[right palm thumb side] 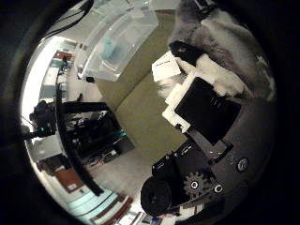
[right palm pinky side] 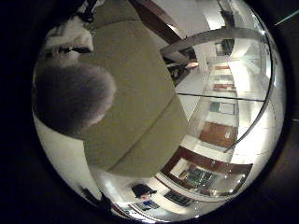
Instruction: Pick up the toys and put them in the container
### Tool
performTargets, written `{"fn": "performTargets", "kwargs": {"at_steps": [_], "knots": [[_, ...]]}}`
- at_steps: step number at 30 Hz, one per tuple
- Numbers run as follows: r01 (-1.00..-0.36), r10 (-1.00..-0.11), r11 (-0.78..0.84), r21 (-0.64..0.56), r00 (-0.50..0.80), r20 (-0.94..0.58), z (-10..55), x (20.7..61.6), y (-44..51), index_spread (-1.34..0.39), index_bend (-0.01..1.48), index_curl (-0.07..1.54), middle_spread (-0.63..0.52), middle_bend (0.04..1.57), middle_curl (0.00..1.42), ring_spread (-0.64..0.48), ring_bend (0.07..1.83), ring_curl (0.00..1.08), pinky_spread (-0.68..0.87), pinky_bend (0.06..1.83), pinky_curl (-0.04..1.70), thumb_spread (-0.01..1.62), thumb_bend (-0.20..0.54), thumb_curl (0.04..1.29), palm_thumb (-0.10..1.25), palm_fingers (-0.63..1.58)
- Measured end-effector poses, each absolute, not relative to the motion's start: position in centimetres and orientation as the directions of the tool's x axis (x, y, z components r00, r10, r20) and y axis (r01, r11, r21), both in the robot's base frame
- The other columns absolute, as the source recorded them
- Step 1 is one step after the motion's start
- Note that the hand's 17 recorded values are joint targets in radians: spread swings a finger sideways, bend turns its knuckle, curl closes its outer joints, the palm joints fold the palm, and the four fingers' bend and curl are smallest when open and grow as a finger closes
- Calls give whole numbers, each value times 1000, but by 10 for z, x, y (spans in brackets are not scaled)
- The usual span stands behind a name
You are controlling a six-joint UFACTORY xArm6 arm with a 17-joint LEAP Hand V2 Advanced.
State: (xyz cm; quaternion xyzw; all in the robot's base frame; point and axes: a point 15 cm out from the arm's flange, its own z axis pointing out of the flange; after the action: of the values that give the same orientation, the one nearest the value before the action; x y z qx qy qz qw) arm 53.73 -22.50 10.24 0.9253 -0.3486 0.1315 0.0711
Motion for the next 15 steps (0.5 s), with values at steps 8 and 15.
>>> {"fn": "performTargets", "kwargs": {"at_steps": [8, 15], "knots": [[-643, -615, -765, -37, 713, 336, 219, 525, -155, -176, 1203, 693, -96, 1358, 652, -165, 1460, 629, -178, 1432, 674, 913, -18, 678, 1048, 1191], [-539, -566, -824, -172, 785, 253, 285, 506, -8, -177, 1209, 694, -95, 1362, 645, -165, 1462, 626, -182, 1404, 720, 910, -15, 694, 1053, 1191]]}}
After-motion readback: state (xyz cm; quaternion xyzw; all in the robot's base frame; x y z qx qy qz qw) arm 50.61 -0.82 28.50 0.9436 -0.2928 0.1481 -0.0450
